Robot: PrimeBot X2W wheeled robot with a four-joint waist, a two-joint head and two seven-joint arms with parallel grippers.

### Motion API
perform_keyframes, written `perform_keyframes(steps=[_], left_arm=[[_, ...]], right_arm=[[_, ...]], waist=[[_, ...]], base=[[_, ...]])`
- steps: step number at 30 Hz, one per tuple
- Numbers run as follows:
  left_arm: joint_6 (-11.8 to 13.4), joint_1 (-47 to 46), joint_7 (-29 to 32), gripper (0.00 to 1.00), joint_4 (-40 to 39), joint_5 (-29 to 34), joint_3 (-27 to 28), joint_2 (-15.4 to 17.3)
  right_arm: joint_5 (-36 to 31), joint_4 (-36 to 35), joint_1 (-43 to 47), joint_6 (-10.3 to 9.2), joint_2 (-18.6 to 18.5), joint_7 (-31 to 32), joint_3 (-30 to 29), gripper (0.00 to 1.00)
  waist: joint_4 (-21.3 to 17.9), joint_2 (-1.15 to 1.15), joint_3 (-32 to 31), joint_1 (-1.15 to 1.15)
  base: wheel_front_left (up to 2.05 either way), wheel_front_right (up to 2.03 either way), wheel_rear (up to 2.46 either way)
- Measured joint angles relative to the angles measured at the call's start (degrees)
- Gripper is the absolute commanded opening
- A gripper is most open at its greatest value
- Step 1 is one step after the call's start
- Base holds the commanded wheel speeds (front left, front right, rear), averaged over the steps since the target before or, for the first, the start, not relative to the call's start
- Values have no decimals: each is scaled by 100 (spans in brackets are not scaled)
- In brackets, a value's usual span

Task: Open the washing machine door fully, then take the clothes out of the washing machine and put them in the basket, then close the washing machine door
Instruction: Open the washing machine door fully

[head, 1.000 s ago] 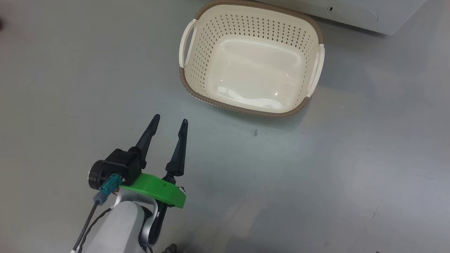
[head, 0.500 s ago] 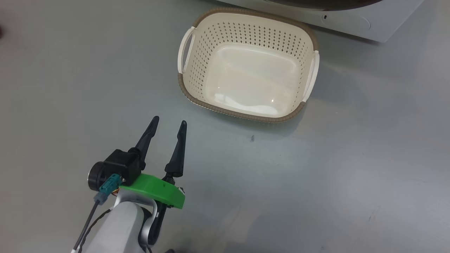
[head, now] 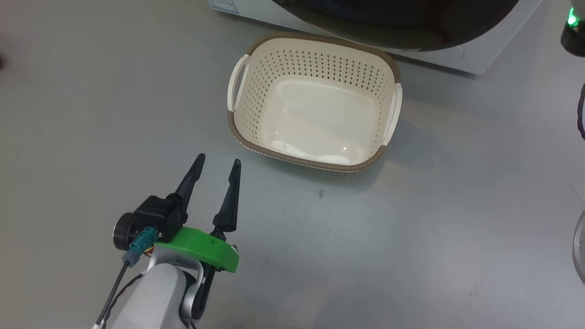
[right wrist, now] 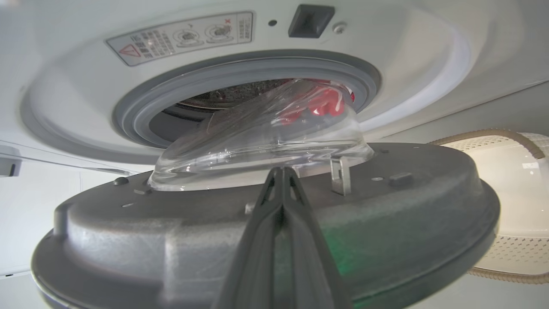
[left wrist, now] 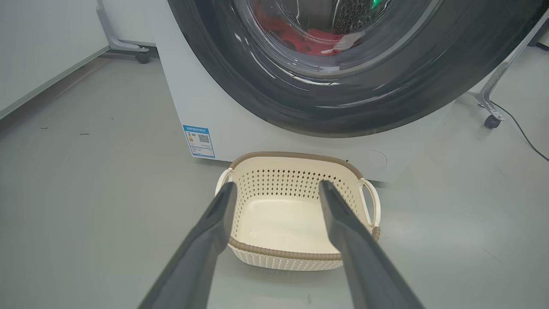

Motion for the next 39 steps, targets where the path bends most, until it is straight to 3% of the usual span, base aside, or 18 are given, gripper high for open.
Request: perform_keyframes(steps=[21, 32, 34, 39], left_arm=[[46, 40, 0, 100, 35, 14, -15, 1], [48, 205, 0, 100, 122, 93, 54, 3], [47, 278, 0, 100, 162, 147, 68, 5], [48, 393, 0, 100, 192, 261, 137, 7]], right_arm=[[-14, -155, 454, 45, -16, 42, -18, 0], [-1034, -505, 1120, 1089, -422, -721, 541, 0], [-1411, -591, 1308, 1362, -537, -902, 804, 0], [-1918, -823, 1683, 1423, -656, -1372, 1124, 0]], waist=[[-43, 0, -352, 0], [-130, 0, -741, 0], [-166, 0, -830, 0], [-285, 0, -1055, 0]], base=[[0, 0, 0], [0, 0, 0], [0, 0, 0], [0, 0, 0]])
